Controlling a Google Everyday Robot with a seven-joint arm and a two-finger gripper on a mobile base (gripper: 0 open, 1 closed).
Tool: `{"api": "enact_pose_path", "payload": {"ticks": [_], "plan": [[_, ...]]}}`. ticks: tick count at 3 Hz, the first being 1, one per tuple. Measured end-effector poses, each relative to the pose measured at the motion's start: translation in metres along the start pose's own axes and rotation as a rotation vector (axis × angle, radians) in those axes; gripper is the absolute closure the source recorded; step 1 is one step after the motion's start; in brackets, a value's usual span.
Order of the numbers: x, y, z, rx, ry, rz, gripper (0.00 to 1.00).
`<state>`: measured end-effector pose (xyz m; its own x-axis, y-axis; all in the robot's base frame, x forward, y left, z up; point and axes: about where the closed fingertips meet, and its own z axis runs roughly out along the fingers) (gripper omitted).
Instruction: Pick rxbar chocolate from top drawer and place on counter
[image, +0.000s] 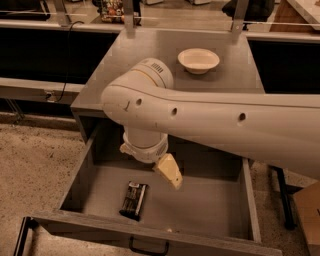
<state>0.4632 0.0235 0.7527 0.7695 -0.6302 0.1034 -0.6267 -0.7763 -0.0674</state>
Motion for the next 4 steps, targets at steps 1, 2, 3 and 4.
{"api": "enact_pose_path", "payload": {"ticks": [1, 2, 3, 4], "plan": [[-0.008, 0.006, 0.020, 0.027, 0.037, -0.137, 0.00], [-0.033, -0.013, 0.027, 0.134, 0.138, -0.346, 0.00], [-0.037, -0.019, 0.027, 0.169, 0.148, -0.365, 0.00], [-0.062, -0.021, 0.061, 0.157, 0.041, -0.336, 0.00]]}}
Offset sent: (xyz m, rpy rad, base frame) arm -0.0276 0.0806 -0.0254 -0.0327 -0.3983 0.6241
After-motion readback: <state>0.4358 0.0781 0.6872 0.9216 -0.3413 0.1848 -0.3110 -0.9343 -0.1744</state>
